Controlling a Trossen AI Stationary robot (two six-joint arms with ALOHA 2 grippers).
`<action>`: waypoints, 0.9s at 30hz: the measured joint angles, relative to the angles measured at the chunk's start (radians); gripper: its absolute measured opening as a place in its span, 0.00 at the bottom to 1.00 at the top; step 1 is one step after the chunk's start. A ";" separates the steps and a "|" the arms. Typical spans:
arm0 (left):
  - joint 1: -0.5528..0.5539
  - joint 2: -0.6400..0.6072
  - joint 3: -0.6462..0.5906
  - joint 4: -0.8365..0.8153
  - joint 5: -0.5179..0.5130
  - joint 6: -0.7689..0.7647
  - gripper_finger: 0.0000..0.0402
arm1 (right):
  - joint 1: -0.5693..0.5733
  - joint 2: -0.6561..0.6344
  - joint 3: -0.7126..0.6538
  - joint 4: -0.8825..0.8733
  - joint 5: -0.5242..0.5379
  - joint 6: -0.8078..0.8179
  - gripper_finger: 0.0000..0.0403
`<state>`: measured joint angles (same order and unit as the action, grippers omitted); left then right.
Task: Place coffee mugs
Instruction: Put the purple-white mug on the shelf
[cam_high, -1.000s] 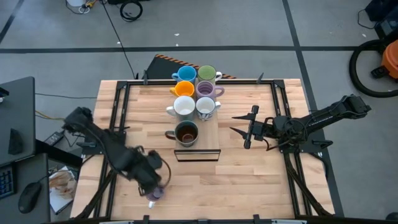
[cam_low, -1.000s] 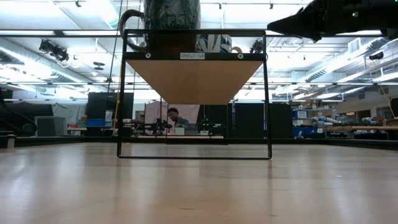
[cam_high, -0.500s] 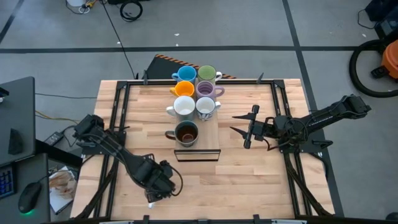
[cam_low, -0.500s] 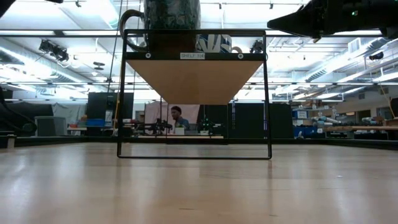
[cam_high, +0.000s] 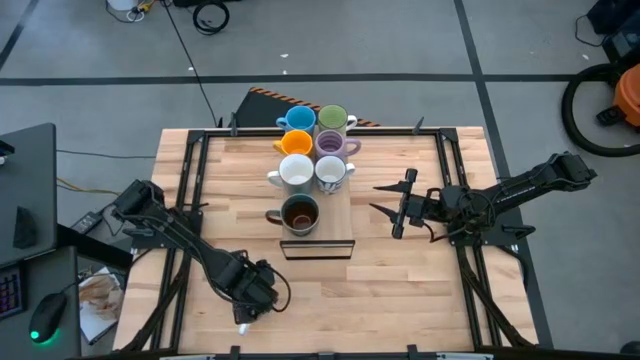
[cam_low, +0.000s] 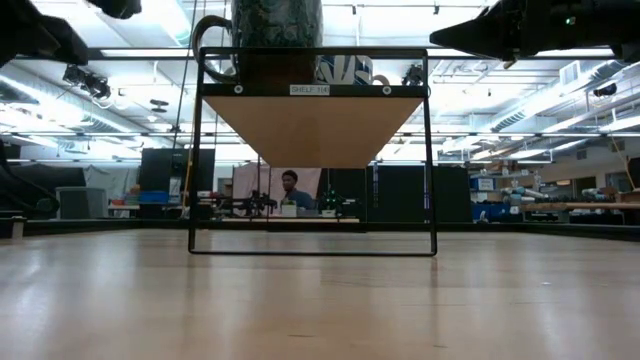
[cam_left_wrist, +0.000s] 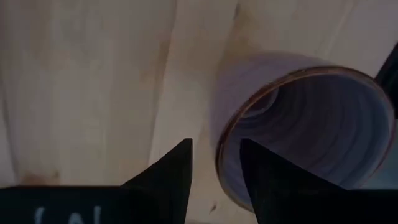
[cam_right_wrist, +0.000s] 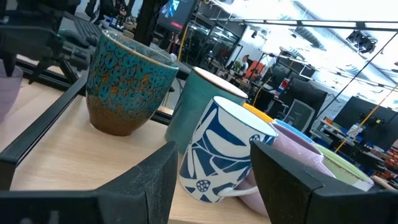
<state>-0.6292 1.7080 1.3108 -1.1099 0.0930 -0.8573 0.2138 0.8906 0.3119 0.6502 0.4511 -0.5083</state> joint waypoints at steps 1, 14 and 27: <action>0.000 -0.003 -0.011 0.013 0.008 -0.001 0.35 | 0.000 0.000 0.000 0.001 0.000 0.000 0.52; 0.057 -0.003 -0.082 0.177 -0.031 -0.134 0.06 | 0.000 0.000 0.000 0.000 0.000 0.008 0.52; 0.173 -0.001 -0.082 0.338 -0.117 -0.343 0.07 | 0.000 0.000 0.000 -0.006 0.000 0.008 0.52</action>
<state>-0.4560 1.7072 1.2285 -0.7720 -0.0242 -1.2002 0.2138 0.8906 0.3119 0.6447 0.4511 -0.4999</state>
